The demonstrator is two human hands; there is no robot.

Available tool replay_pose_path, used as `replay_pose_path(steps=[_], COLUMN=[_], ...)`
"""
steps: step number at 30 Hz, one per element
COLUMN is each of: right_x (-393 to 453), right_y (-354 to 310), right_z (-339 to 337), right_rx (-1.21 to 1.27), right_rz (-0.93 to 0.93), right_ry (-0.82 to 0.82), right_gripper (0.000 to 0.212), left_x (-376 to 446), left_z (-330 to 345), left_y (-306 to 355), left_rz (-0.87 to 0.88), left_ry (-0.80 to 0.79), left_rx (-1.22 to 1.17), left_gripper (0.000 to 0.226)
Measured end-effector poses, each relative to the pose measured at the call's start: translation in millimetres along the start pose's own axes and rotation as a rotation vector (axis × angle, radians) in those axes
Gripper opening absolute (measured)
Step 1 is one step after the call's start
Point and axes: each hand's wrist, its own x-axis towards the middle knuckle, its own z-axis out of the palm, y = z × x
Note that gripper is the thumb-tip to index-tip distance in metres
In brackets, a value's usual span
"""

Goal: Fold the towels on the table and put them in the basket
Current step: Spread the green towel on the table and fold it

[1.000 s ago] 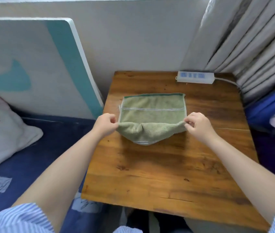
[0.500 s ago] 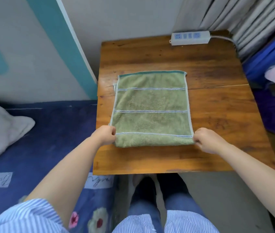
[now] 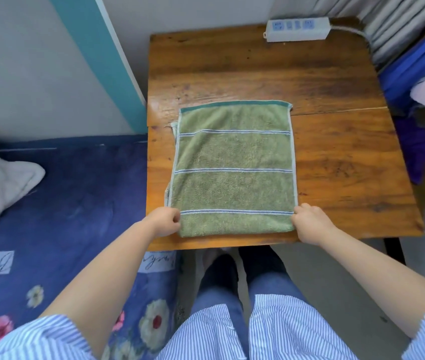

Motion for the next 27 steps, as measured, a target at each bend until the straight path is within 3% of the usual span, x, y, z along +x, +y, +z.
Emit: replay_pose_path(steps=[2,6,9,15,20,27], right_x=[3.8,17.3,35.1,88.7,146.7,196.2], right_y=[3.2,18.3,35.1,63.9,96.7,113.1], right_z=[-7.1,-30.0,-61.5,-127.2,-159.2,-164.5], right_rx=[0.060,0.295,0.401,0.679,0.746,0.752], right_rz=[-0.018,0.000,-0.006,-0.022,0.065,0.275], right_ry=[-0.102,-0.250,-0.116,0.171,0.381,0.387], right_gripper=[0.028,0.025,0.022,0.029,0.034,0.062], left_x=[2.7,10.4,27.5,70.2,109.2,159.1], left_z=[-9.9,-34.0,-56.1,-110.1,-154.3,-189.5], left_y=[2.6,12.1,25.5,66.8,91.1,109.7], left_rz=[-0.004,-0.099,-0.088,-0.062,-0.042,-0.014], left_ry=[0.056,0.263,0.283,0.475,0.486,0.597], left_rx=[-0.087,-0.135,-0.104,-0.108,-0.069,-0.090], left_gripper=[0.014,0.030,0.028,0.026,0.027,0.034])
